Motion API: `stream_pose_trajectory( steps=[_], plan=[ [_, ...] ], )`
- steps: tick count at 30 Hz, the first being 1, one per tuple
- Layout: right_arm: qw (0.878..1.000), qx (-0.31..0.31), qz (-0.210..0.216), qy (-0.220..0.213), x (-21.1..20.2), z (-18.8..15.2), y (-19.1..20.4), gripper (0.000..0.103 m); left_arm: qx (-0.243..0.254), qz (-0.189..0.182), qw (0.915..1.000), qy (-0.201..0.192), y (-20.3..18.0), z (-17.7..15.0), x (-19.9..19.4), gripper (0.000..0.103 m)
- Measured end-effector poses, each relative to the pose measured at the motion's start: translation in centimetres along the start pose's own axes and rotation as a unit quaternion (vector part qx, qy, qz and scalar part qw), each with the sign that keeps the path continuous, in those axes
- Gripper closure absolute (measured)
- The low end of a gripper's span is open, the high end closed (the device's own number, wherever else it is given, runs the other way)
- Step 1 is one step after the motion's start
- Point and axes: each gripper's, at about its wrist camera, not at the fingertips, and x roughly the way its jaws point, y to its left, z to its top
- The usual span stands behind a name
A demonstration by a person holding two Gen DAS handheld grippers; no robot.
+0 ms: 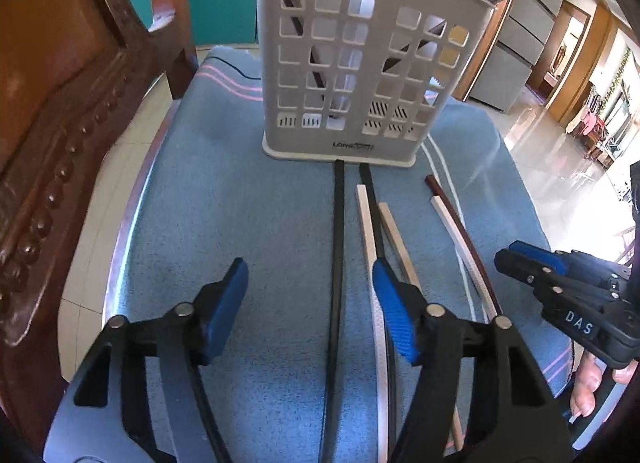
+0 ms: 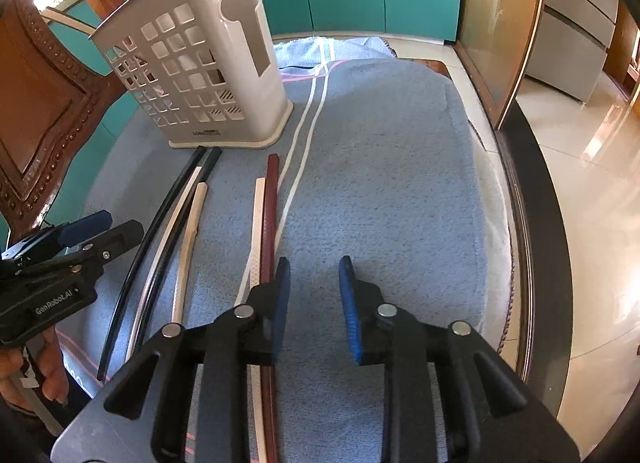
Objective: Organize utensils
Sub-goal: 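Position the left gripper around a black chopstick while the right surrounds a dark red one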
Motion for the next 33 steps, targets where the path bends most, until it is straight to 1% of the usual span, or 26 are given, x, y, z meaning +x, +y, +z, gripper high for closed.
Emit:
stream_pose_trajectory(
  steps=[6,8,10,11,14,16,18,20,24,26,30,33],
  plan=[
    [1.000,-0.003,0.005,-0.004,-0.2,0.2,0.3,0.077,0.019,0.022,0.9996,0.007,-0.6,0.2,0.9,0.046],
    [1.000,-0.007,0.005,-0.008,-0.3,0.3,0.5,0.077,0.023,0.036,0.9990,0.014,-0.7,0.4,1.7,0.050],
    [1.000,-0.013,0.007,-0.014,-0.2,0.6,0.8,0.077,0.020,0.043,0.9986,0.021,-0.6,0.5,2.3,0.050],
    [1.000,-0.015,0.007,-0.014,0.0,0.7,0.9,0.077,0.021,0.049,0.9985,0.017,-0.7,0.7,2.5,0.050],
    [1.000,-0.027,0.004,0.005,1.2,0.8,1.4,0.077,0.022,0.055,0.9981,0.015,-1.1,1.1,2.9,0.050],
    [0.999,-0.033,0.006,-0.001,1.3,0.7,2.0,0.077,0.024,0.057,0.9980,0.014,-1.4,1.2,2.8,0.051],
    [0.999,-0.045,0.007,0.001,1.4,0.7,2.4,0.077,0.030,0.055,0.9979,0.012,-1.7,1.0,2.6,0.055],
    [0.999,-0.044,0.007,0.006,1.7,0.5,2.4,0.076,0.036,0.051,0.9980,0.010,-1.8,0.9,2.4,0.061],
    [0.999,-0.032,-0.002,0.009,1.7,0.7,1.8,0.074,0.034,0.052,0.9980,0.011,-1.5,0.8,2.4,0.061],
    [1.000,-0.026,0.001,0.010,1.6,0.7,1.7,0.074,0.031,0.053,0.9980,0.011,-1.2,0.9,2.3,0.058],
    [1.000,-0.018,0.010,0.008,1.7,0.7,1.5,0.074,0.031,0.055,0.9979,0.011,-1.2,0.7,2.3,0.057],
    [1.000,-0.025,0.002,0.008,1.8,0.8,1.5,0.074,0.036,0.054,0.9978,0.010,-1.3,0.7,2.3,0.062]
  ],
)
